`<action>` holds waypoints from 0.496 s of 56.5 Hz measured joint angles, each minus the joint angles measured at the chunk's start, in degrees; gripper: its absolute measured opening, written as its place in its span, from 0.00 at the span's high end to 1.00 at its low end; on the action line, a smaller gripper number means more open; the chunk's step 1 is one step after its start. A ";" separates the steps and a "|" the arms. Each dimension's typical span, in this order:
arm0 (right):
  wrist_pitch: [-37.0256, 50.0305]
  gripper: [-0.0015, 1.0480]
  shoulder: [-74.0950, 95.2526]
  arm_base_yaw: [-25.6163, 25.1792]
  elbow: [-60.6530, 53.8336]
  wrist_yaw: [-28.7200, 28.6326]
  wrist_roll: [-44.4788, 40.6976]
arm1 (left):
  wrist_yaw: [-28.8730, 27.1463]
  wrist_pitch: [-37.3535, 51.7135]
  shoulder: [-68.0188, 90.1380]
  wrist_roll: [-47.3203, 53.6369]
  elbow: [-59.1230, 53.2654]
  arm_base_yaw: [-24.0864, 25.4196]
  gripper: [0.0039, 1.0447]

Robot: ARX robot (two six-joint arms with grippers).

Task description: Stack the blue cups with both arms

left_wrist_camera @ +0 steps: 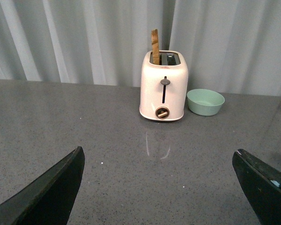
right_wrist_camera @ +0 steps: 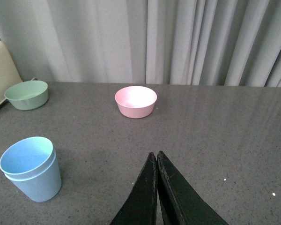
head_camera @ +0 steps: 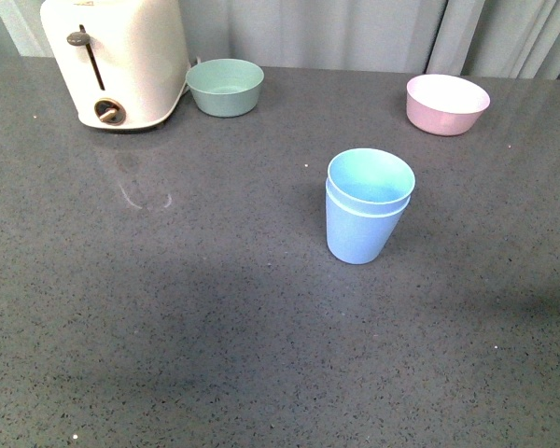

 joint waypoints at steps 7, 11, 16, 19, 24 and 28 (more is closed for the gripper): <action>-1.88 0.98 -3.02 -0.02 -0.94 0.00 0.00 | 0.00 0.00 0.00 0.00 0.00 0.00 0.08; -2.84 0.98 -4.46 -0.02 -1.46 0.00 0.00 | 0.00 0.00 0.00 -0.02 0.00 0.00 0.08; -4.44 0.98 -6.75 -0.02 -2.10 0.00 0.00 | 0.02 0.00 0.00 0.00 0.00 0.00 0.08; -5.64 0.98 -8.28 -0.02 -2.49 0.00 0.00 | 0.02 0.00 0.00 0.00 0.00 0.00 0.08; -4.92 0.98 -9.86 -0.02 -3.23 -0.07 0.02 | 0.00 0.00 0.00 0.04 0.00 0.00 0.08; -6.12 0.98 -11.41 -0.02 -3.23 -0.02 0.02 | 0.00 0.00 0.00 0.04 0.00 0.00 0.08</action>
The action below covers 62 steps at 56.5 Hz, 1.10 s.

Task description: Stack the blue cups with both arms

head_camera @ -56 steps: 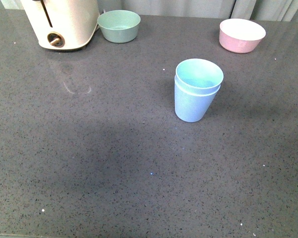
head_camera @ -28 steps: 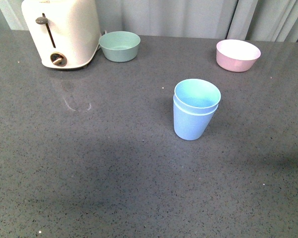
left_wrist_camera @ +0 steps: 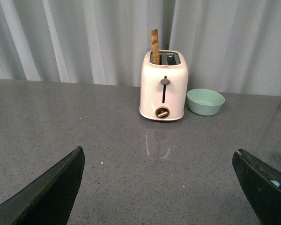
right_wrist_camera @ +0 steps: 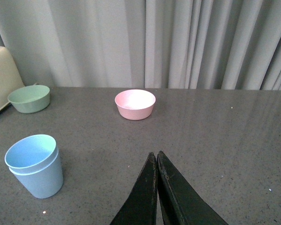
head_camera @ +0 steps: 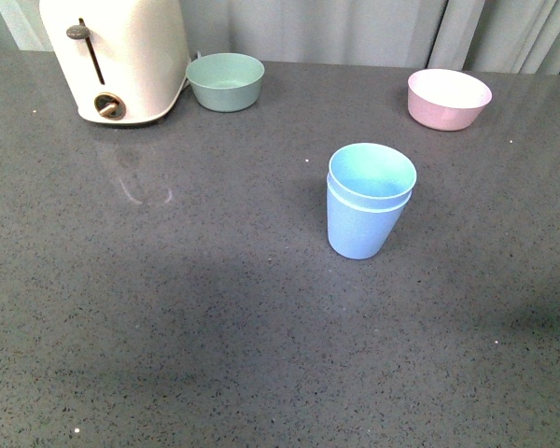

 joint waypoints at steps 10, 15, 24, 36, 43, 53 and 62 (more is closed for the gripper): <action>-4.70 0.98 -4.50 0.00 0.00 0.00 0.00 | 0.02 0.00 0.00 0.00 0.00 0.00 0.08; -6.45 0.98 -6.29 0.00 0.00 0.00 0.00 | 0.00 0.00 0.00 0.00 0.00 0.00 0.08; -8.33 0.98 -8.15 -0.02 0.00 0.00 0.00 | 0.00 0.00 0.00 0.00 0.00 0.00 0.08; -18.47 0.98 -17.92 -0.02 0.04 0.02 0.00 | 0.00 0.00 0.00 0.02 0.00 0.00 0.08; -18.51 0.98 -18.03 -0.02 0.04 0.04 0.00 | 0.00 0.00 0.00 0.00 -0.02 0.00 0.08; -18.51 0.98 -18.05 -0.02 0.04 0.02 0.00 | 0.02 0.00 0.00 0.02 0.00 0.00 0.08; -18.51 0.98 -18.08 -0.02 0.04 0.02 0.00 | 0.02 0.00 0.00 0.00 0.00 0.00 0.08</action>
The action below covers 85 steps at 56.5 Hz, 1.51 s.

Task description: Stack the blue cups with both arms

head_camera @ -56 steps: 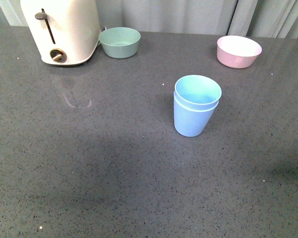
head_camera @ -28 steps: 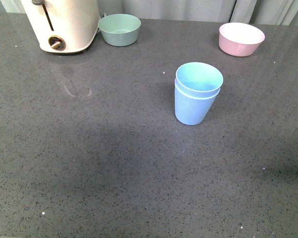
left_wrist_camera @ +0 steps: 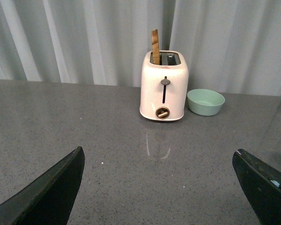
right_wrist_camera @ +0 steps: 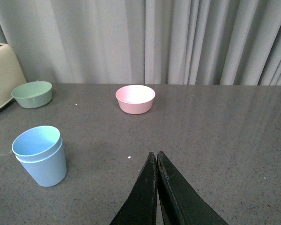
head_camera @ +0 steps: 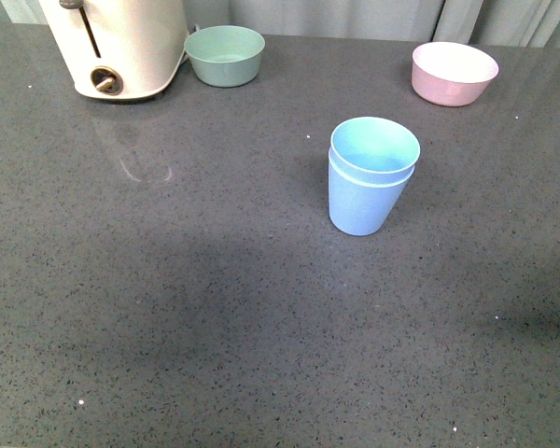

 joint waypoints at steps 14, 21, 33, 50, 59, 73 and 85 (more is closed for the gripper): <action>0.00 0.98 0.00 0.00 0.00 0.00 0.00 | -0.02 0.00 0.00 0.00 0.00 0.00 0.08; 0.00 0.98 0.00 0.00 0.00 0.00 0.00 | 0.00 0.00 0.00 0.02 0.00 0.00 0.08; 0.00 0.95 0.00 0.00 0.00 0.00 -0.02 | 0.00 0.00 0.00 0.00 0.00 0.00 0.08; 0.00 0.36 0.00 0.00 0.00 0.00 -0.02 | 0.00 0.00 0.00 0.02 -0.02 0.00 0.08; 0.00 0.07 0.00 0.00 0.00 0.00 0.04 | -0.02 0.00 0.00 0.02 0.00 0.00 0.08; 0.00 0.09 0.00 0.00 0.00 0.00 0.04 | -0.02 0.00 0.00 0.00 0.00 0.00 0.08; 0.00 0.09 0.00 0.00 0.00 0.00 0.04 | -0.02 0.00 0.00 0.02 0.00 0.00 0.08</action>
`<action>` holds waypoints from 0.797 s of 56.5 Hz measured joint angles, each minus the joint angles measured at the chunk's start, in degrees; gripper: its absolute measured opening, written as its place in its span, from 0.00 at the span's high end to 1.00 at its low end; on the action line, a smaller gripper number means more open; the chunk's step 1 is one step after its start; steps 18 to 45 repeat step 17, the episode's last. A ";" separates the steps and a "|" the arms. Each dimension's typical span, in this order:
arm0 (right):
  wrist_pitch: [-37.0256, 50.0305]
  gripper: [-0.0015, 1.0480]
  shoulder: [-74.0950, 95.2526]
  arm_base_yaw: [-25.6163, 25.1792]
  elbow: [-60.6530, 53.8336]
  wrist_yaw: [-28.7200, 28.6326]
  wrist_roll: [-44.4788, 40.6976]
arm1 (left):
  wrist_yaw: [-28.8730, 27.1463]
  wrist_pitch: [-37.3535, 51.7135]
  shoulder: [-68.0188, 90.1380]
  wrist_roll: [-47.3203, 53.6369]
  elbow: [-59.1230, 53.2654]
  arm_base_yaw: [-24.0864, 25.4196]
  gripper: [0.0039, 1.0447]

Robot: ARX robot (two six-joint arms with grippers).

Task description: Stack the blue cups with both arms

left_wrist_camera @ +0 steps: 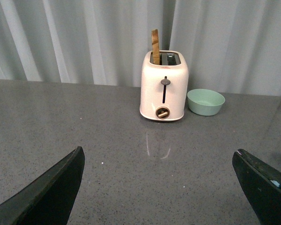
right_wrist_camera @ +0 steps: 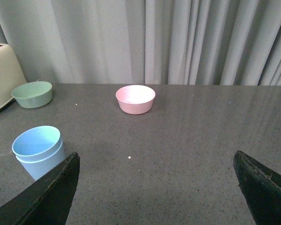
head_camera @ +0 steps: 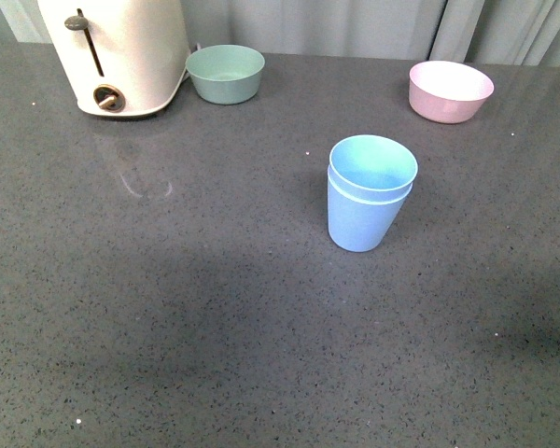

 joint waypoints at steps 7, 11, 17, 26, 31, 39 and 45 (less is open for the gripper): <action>0.00 0.09 0.00 0.00 0.00 0.00 0.00 | 0.02 0.00 0.00 -0.02 0.00 0.00 0.08; 0.00 0.09 0.00 0.00 0.00 0.00 0.00 | 0.02 0.00 0.00 0.00 0.00 0.00 0.08; 0.00 0.09 0.00 0.00 0.00 0.00 0.00 | 0.02 0.00 0.00 0.00 0.00 0.00 0.08; 0.00 0.09 0.00 0.00 0.00 0.00 0.00 | 0.02 0.00 0.00 0.00 0.00 0.00 0.08; 0.00 0.09 0.00 0.00 0.00 0.00 0.00 | 0.02 0.00 0.00 0.00 0.00 0.00 0.08; 0.00 0.09 0.00 0.00 0.00 0.00 0.00 | 0.02 0.00 0.00 0.00 0.00 0.00 0.08; 0.00 0.09 0.00 0.00 0.00 0.00 0.00 | 0.02 0.00 0.00 0.00 0.00 0.00 0.08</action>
